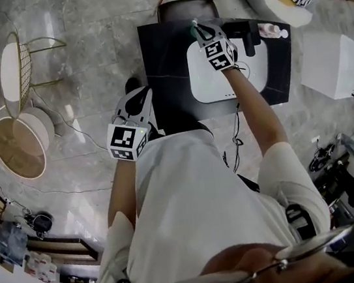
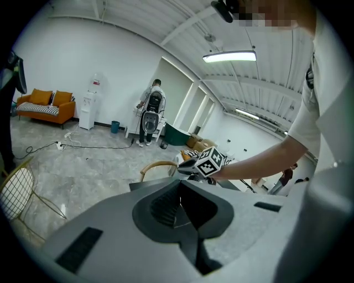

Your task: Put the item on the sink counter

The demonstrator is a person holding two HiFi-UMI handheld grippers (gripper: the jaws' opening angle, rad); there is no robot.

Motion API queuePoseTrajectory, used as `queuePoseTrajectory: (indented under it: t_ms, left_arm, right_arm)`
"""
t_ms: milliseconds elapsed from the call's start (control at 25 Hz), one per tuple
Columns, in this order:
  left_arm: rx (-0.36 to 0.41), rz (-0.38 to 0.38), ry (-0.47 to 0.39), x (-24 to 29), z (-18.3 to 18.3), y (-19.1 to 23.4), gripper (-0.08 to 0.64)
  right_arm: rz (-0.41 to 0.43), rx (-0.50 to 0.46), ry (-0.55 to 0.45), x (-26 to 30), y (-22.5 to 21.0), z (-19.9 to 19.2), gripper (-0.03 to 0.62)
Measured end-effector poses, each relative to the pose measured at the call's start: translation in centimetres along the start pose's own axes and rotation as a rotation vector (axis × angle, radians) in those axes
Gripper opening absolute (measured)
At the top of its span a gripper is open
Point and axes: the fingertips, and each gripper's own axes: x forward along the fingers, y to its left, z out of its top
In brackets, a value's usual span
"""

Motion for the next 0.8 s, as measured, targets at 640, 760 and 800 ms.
queuePoseTrajectory:
  t_ms: [640,760,800]
  left_arm:
    - [0.041,-0.007,-0.02,0.3,1.9,-1.5,0.005]
    - [0.065,-0.017,-0.032,0.4,2.9,-2.5,0.005]
    - [0.069,-0.022,-0.038,0.4,3.2,-2.9,0.005]
  right_arm:
    - [0.021,0.053,-0.068,-2.7,0.6,1.3,0.103]
    - [0.018,0.077,-0.103,-4.6,0.9,1.9,0.103]
    - [0.017,0.093,-0.113,-5.3,1.0,2.1,0.102]
